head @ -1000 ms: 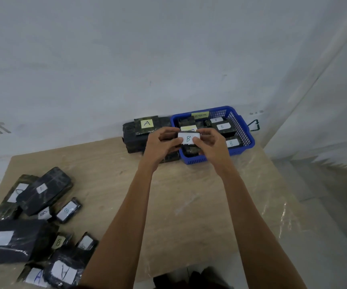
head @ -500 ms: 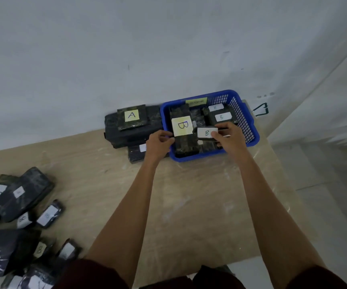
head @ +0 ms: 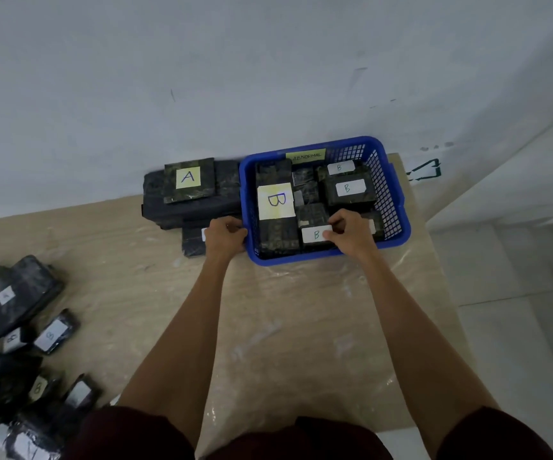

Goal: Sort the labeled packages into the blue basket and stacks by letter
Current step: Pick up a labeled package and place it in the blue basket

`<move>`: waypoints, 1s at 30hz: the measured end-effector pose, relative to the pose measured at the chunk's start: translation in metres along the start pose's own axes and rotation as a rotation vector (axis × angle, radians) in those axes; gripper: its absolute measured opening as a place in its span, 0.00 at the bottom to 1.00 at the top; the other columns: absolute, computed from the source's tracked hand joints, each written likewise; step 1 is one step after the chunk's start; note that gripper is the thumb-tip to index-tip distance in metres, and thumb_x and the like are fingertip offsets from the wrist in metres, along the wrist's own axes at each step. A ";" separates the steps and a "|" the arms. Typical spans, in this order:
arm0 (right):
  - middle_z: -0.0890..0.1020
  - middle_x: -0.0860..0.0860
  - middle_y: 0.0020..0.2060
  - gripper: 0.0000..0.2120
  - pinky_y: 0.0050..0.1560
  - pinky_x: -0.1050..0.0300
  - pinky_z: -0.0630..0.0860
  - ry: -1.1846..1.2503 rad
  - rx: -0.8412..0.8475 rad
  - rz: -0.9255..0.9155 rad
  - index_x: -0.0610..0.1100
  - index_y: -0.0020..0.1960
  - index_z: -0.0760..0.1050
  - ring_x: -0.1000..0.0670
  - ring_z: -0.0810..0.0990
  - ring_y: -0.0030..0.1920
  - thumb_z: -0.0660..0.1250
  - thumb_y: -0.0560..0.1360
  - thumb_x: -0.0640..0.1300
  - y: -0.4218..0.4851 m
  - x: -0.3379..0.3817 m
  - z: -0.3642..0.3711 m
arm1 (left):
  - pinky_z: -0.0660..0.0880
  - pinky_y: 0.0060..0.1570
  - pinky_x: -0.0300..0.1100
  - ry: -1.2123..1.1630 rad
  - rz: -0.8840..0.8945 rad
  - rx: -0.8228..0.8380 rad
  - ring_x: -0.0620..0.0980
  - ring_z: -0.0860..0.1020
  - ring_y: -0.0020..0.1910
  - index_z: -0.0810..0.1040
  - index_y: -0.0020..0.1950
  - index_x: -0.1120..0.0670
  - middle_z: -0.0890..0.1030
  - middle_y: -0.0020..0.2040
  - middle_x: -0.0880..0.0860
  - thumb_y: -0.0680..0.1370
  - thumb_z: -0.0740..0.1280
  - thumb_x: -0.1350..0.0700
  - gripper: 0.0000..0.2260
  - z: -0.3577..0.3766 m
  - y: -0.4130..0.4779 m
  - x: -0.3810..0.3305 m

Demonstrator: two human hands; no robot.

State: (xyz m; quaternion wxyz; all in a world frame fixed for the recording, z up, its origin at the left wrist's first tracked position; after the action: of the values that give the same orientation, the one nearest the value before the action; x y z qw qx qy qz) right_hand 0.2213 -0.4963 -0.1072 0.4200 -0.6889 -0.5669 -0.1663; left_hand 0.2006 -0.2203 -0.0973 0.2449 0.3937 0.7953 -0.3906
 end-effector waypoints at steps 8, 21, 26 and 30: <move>0.77 0.42 0.61 0.14 0.62 0.48 0.74 -0.333 0.106 -0.043 0.42 0.63 0.78 0.41 0.76 0.62 0.71 0.78 0.39 0.012 0.007 0.009 | 0.83 0.48 0.51 -0.113 -0.012 0.054 0.57 0.84 0.44 0.81 0.55 0.62 0.83 0.48 0.59 0.77 0.72 0.65 0.07 0.005 0.003 0.005; 0.67 0.42 0.65 0.20 0.55 0.44 0.77 -0.626 0.195 -0.182 0.47 0.70 0.73 0.39 0.76 0.58 0.62 0.81 0.33 0.006 0.016 0.030 | 0.82 0.47 0.47 -0.063 0.006 0.066 0.55 0.82 0.46 0.79 0.53 0.59 0.79 0.41 0.53 0.78 0.72 0.65 0.06 0.005 0.001 0.001; 0.68 0.40 0.65 0.19 0.55 0.47 0.76 -0.520 0.174 -0.169 0.42 0.71 0.70 0.40 0.77 0.57 0.65 0.81 0.36 0.001 0.012 0.025 | 0.80 0.39 0.37 -0.032 0.023 0.065 0.53 0.80 0.46 0.79 0.59 0.62 0.80 0.48 0.56 0.78 0.72 0.63 0.11 0.005 -0.001 0.005; 0.72 0.40 0.61 0.16 0.60 0.45 0.74 -0.418 0.126 -0.147 0.40 0.66 0.73 0.41 0.76 0.59 0.69 0.79 0.39 -0.003 0.005 0.018 | 0.81 0.47 0.44 -0.069 -0.002 0.071 0.55 0.82 0.48 0.79 0.63 0.65 0.82 0.55 0.59 0.78 0.72 0.64 0.14 0.007 0.001 0.012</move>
State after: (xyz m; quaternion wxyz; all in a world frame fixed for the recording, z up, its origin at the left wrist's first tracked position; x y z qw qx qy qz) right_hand 0.2160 -0.4792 -0.1129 0.3225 -0.6376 -0.6995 -0.0145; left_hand 0.1950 -0.2203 -0.1104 0.2577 0.3876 0.7723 -0.4323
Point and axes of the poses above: each hand's wrist, its own y-axis towards the middle knuckle, its own z-axis out of the palm, x = y × z, the point moved 4 cm from there along y, towards the middle knuckle
